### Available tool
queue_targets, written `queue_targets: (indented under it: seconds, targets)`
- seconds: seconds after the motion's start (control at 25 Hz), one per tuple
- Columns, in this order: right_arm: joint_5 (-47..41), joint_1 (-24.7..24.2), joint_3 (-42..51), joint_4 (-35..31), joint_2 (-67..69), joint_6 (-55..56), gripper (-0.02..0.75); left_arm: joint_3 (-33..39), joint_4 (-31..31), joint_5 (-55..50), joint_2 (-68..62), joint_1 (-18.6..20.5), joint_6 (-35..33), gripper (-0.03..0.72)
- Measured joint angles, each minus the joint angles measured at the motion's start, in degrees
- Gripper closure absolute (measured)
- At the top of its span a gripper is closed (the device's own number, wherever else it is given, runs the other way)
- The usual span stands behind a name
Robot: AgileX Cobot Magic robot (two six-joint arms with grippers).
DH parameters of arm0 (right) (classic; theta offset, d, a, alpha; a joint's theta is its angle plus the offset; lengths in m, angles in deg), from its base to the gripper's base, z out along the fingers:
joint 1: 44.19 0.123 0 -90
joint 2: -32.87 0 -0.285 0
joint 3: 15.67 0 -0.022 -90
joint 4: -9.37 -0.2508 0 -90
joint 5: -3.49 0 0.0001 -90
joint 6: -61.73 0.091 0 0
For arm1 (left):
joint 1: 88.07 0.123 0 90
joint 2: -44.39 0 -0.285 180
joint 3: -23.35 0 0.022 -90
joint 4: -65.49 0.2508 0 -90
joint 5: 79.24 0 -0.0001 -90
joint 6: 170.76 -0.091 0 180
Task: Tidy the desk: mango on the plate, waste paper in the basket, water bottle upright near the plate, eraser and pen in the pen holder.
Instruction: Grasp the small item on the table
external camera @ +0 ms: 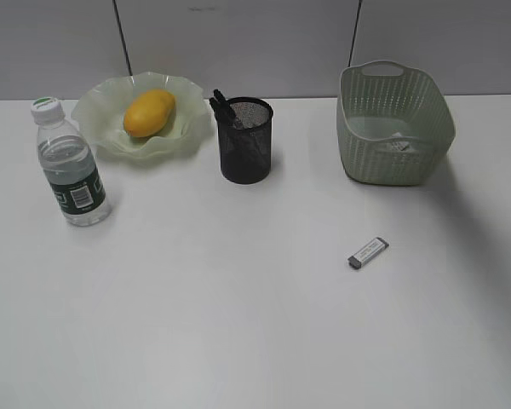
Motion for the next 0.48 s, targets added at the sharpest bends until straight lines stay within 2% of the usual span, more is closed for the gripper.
queue_targets:
  seconds: [0.12,0.2,0.28,0.36,0.48]
  targets:
    - [17.89,-0.08,-0.82,-8.62,-0.83,-11.97,0.312,0.00,0.00,0.00,0.00,0.00,0.00,0.316]
    - [27.78,-0.94,-1.43,-19.38,-0.85,-21.14,0.312,0.00,0.00,0.00,0.00,0.00,0.00,0.316]
    - [33.02,-2.21,-1.61,-28.75,-0.85,-28.92,0.310,0.00,0.00,0.00,0.00,0.00,0.00,0.316]
    - [38.83,-2.95,-1.32,-32.81,-0.98,-33.15,0.284,0.00,0.00,0.00,0.00,0.00,0.00,0.316]
    - [45.64,-2.89,-1.07,-34.80,-2.59,-37.02,0.246,0.00,0.00,0.00,0.00,0.00,0.00,0.316]
